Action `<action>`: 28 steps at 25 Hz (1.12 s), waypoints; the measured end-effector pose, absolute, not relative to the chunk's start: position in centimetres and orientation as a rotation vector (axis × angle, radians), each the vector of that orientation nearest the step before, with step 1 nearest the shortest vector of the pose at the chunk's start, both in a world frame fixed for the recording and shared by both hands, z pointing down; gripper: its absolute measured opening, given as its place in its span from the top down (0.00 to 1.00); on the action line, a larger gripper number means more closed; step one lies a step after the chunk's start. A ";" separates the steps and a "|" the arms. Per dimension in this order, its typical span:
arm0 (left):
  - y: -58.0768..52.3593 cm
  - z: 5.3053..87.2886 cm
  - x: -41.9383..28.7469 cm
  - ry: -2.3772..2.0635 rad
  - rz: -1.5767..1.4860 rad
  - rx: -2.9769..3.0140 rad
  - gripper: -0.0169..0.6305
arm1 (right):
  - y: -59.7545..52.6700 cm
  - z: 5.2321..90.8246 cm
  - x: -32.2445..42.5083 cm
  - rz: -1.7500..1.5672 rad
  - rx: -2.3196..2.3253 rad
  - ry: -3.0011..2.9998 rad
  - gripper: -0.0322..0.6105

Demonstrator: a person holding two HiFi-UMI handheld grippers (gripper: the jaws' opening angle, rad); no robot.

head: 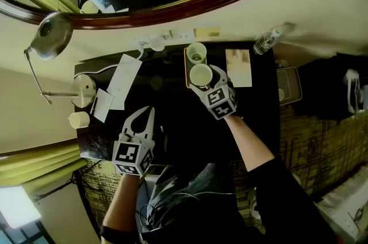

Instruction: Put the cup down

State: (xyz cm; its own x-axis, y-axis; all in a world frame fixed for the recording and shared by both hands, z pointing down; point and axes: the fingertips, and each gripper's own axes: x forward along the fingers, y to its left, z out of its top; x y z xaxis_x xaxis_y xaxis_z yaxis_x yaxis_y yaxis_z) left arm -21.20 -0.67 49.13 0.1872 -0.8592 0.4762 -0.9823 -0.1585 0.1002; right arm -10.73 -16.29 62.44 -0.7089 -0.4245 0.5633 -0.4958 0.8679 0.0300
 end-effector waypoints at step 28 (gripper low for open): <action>-2.5 46.0 -13.4 -1.600 0.453 2.209 0.97 | -12.0 66.9 10.6 0.373 1.121 -2.231 0.30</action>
State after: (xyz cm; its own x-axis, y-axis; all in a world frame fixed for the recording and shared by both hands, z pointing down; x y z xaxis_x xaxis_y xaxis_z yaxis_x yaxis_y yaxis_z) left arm -13.45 -2.52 45.98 0.3019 -0.8318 0.4658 -0.9525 -0.2836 0.1110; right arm 10.60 -11.97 66.87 -0.4577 -0.6270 0.6304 -0.7980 0.6023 0.0196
